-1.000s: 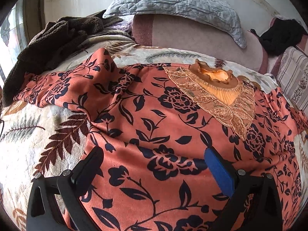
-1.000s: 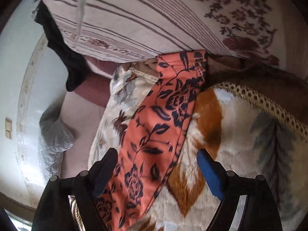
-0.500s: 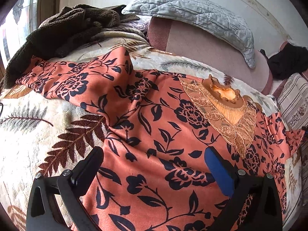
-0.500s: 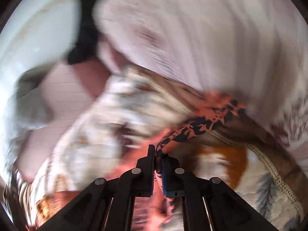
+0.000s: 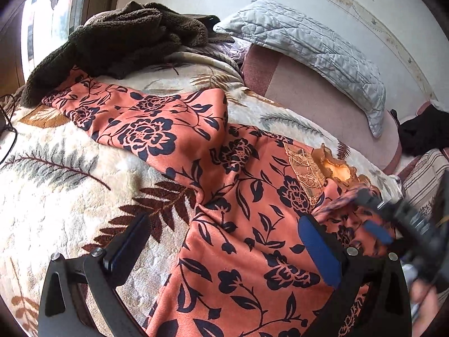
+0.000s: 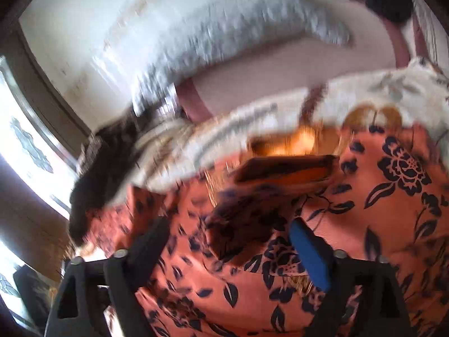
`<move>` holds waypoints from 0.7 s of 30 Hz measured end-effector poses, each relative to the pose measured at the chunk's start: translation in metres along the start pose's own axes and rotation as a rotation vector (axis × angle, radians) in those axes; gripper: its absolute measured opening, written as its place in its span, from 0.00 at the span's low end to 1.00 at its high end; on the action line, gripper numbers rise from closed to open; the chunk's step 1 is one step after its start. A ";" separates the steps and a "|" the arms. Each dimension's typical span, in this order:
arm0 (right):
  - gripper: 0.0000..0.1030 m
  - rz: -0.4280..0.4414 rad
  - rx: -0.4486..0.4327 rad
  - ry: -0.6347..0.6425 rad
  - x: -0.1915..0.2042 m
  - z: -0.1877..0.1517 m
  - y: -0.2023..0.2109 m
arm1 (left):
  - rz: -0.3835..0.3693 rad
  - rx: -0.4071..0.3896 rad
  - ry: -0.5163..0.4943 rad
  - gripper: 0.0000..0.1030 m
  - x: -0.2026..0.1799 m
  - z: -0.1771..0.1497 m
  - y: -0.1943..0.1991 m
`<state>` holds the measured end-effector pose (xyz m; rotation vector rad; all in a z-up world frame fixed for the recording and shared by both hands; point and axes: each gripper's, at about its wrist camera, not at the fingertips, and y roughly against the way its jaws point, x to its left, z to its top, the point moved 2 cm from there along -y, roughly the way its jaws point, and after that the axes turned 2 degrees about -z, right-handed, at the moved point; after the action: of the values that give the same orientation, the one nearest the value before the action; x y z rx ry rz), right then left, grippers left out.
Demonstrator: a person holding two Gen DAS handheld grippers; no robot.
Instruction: Fold small clothes
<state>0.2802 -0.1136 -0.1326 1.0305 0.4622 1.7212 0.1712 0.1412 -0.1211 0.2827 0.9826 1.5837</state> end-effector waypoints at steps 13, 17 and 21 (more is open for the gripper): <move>0.87 0.063 -0.166 -0.171 -0.084 -0.048 0.094 | -0.066 0.008 -0.121 1.00 -0.035 -0.005 0.003; 0.88 0.161 -0.156 -0.263 -0.099 -0.046 0.101 | -0.066 0.030 -0.297 1.00 -0.099 0.002 -0.004; 0.88 0.185 -0.175 -0.258 -0.102 -0.040 0.108 | -0.109 0.177 -0.505 1.00 -0.167 0.017 -0.052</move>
<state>0.1959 -0.2414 -0.1202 1.1755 0.0513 1.7238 0.2651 -0.0044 -0.0926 0.7023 0.7253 1.2394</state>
